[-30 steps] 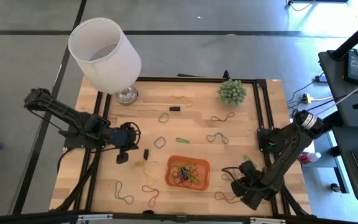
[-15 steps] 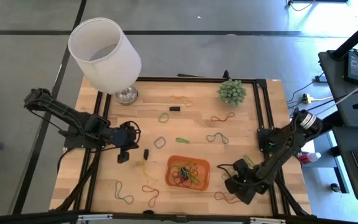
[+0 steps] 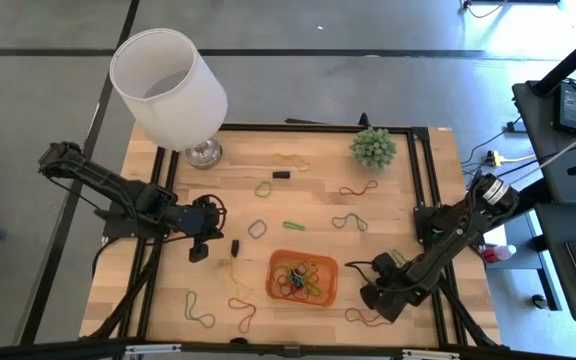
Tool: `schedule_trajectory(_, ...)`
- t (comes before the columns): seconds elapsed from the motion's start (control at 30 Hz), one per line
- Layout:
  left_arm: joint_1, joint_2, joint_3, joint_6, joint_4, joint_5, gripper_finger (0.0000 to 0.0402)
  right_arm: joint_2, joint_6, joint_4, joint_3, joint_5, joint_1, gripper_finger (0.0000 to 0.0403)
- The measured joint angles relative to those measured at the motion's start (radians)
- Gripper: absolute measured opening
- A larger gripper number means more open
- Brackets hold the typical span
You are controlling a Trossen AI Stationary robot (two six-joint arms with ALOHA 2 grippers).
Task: Pick and place rubber bands into bin
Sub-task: Put the blue rubber band into the orange bin
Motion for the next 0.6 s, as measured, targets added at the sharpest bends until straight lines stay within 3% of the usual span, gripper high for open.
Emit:
schedule_trajectory(0.17, 0.0, 0.0, 0.0, 0.0, 0.0, 0.0, 0.0002, 0.001, -0.014, -0.183, 0.123, 0.037, -0.002, 0.0003)
schedule_trajectory(0.4, 0.0, 0.0, 0.0, 0.0, 0.0, 0.0, 0.0002, 0.001, -0.047, -0.563, 0.409, 0.082, 0.0, 0.0002)
schedule_trajectory(0.6, 0.0, 0.0, 0.0, 0.001, 0.0, 0.0, 0.0002, -0.001, -0.104, -0.747, 0.657, 0.25, 0.0, 0.0001)
